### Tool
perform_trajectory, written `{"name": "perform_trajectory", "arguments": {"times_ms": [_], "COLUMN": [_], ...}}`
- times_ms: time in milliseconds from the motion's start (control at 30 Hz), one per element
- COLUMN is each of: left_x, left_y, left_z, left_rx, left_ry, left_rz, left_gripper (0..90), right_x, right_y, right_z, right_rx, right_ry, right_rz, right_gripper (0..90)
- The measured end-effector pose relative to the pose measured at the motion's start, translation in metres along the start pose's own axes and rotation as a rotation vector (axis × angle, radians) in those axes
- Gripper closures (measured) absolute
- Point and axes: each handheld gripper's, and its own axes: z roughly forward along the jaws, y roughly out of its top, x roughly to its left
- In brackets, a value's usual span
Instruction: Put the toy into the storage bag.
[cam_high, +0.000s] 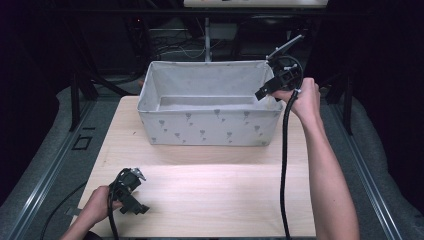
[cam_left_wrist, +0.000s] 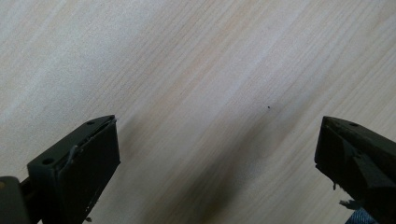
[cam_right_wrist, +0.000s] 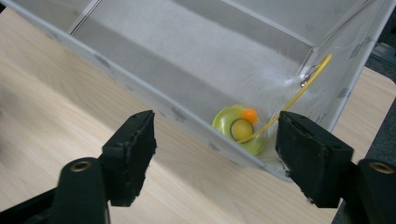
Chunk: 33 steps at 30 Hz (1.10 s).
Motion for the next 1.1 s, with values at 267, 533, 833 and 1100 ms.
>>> {"name": "perform_trajectory", "arguments": {"times_ms": [267, 533, 833, 1100], "left_x": [0.000, 0.000, -0.001, 0.000], "left_y": [0.000, 0.000, 0.000, 0.000], "left_z": [0.000, 0.001, 0.001, 0.001], "left_rx": [0.002, 0.004, 0.004, 0.006], "left_ry": [0.000, 0.002, 0.003, 0.004], "left_rz": [0.001, 0.000, -0.001, -0.003], "left_gripper": [0.1, 0.1, 0.1, 0.1], "right_x": [0.019, 0.040, 0.059, 0.068], "right_y": [-0.014, -0.037, -0.072, -0.104], "right_z": [-0.009, -0.009, 0.001, 0.011], "right_rx": [-0.018, -0.017, -0.001, -0.003], "right_ry": [0.006, 0.017, 0.024, 0.025], "right_rz": [-0.050, -0.111, -0.167, -0.179], "right_gripper": [18.2, 14.6, 11.7, 8.8]}}
